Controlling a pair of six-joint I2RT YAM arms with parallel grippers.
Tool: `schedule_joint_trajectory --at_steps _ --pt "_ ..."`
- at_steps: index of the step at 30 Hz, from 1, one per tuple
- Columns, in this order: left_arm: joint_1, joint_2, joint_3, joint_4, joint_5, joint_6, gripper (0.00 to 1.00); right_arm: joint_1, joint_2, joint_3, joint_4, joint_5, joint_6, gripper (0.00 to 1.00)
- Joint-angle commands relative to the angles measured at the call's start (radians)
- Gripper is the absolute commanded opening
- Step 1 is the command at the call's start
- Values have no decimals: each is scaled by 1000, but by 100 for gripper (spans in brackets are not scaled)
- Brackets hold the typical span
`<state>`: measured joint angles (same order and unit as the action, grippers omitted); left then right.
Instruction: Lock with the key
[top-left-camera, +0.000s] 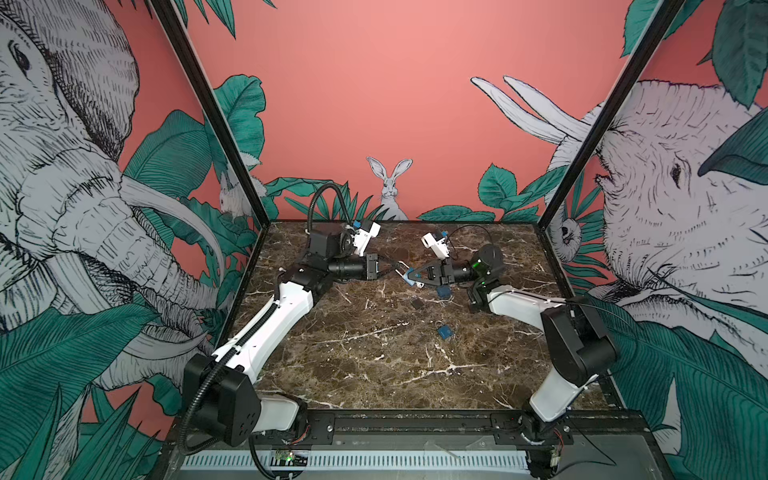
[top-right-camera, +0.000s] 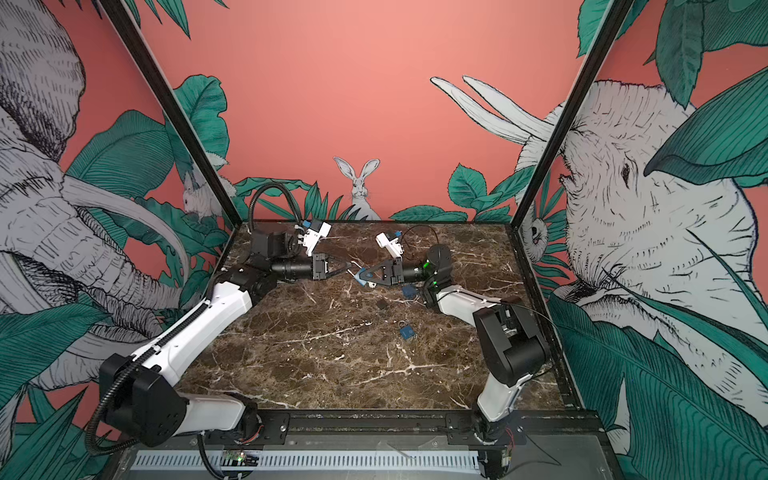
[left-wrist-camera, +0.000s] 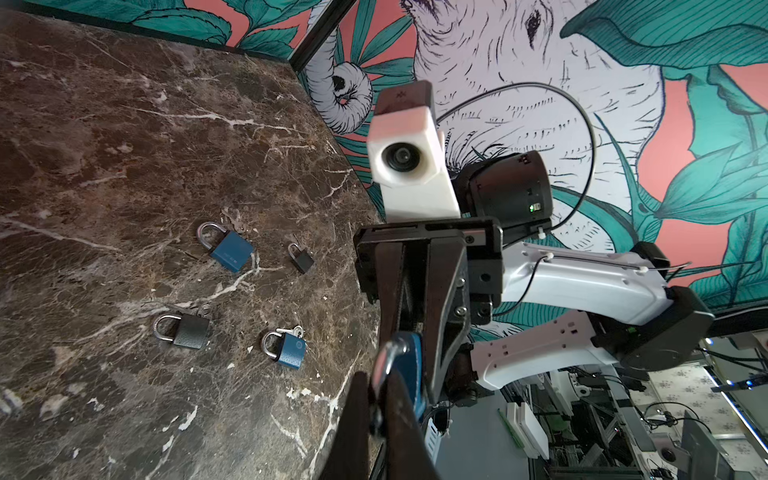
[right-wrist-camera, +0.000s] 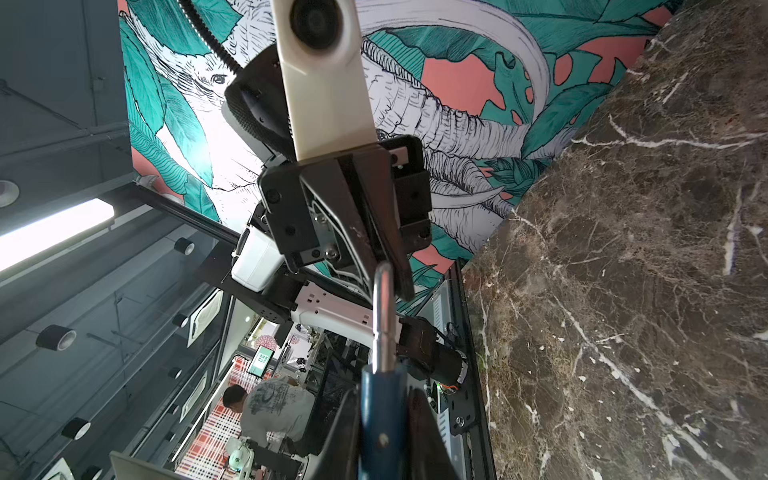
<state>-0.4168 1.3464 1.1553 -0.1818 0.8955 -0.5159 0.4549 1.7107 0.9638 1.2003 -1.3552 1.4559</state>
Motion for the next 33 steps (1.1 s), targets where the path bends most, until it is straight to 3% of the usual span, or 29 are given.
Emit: schedule_joint_trajectory --at_steps 1,6,10,19,23,33 --pt "-25 18 -45 -76 15 26 0 24 -30 60 201 38 36 0" --pt "-41 14 -59 -104 34 28 0 24 -22 77 184 49 26 0" --pt "-66 17 -76 -125 37 34 0 24 -39 84 64 62 -66 0" --pt "-107 18 -110 -121 37 26 0 29 -172 117 -609 153 -585 0" --pt "-130 31 -123 -110 39 18 0 34 -195 163 -835 197 -739 0" --pt "-198 60 -179 -28 44 -35 0 38 -182 191 -914 247 -788 0"
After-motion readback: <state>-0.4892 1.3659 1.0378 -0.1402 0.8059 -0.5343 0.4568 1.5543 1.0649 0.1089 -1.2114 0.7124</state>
